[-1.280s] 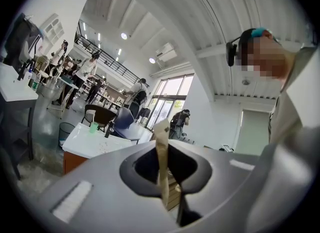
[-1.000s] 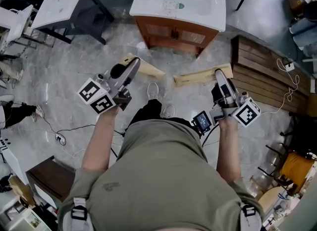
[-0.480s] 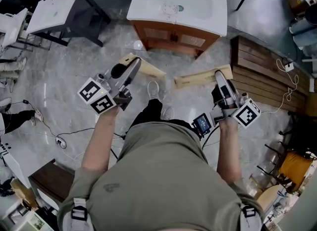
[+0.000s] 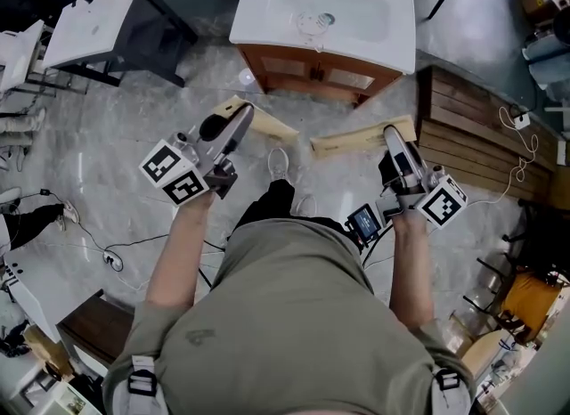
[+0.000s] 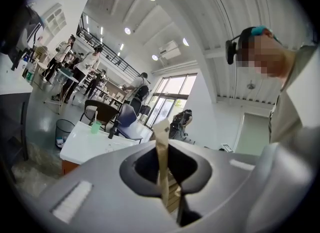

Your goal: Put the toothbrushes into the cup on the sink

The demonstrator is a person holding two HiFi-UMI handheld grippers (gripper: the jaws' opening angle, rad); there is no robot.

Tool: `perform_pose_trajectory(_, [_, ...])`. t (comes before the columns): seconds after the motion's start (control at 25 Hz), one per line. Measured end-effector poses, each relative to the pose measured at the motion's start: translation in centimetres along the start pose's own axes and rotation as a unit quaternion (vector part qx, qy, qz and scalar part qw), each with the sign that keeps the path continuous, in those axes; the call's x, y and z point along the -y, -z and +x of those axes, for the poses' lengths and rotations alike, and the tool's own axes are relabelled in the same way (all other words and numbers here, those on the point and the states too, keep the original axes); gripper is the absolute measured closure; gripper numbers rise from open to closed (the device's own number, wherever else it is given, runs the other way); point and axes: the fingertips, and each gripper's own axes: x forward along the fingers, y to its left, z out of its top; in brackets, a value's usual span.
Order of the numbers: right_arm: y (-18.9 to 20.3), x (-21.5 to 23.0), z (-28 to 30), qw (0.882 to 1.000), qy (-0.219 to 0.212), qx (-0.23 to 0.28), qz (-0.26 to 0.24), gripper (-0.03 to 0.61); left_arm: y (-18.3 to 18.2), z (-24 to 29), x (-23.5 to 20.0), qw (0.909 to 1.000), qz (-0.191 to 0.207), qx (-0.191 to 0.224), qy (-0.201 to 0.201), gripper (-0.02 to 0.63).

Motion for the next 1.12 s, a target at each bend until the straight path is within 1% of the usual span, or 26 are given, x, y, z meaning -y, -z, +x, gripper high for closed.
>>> perform_pose_trajectory(0.16, [-0.3,0.6,1.9,1.000,0.003,0.000,0.001,0.517,-0.6,0.7,-1.9,1.0000,-0.005,0.000,0.002,0.600])
perform_pose_trajectory(0.36, [-1.2,1.8,6.7,1.000,0.015,-0.003,0.005,0.517,-2.3,2.4,-6.6,0.9999,-0.015,-0.006,0.005,0.600])
perform_pose_trajectory(0.44, [-1.4,2.3,7.9,1.000,0.016,-0.002,0.003,0.518,-2.6,3.0,-7.9,0.9998,-0.016,-0.007,0.008,0.600])
perform_pose_trajectory(0.84, [-1.9,1.4,8.4,1.000,0.019,0.011,-0.007,0.518,-3.5,3.6,-8.1,0.9996,-0.009,-0.006,0.025,0.600])
perform_pose_trajectory(1.12, [-2.8,1.5,12.1,1.000,0.025,0.015,-0.011,0.517,-5.3,4.7,-11.7,0.9993,-0.015,-0.005,0.033,0.600])
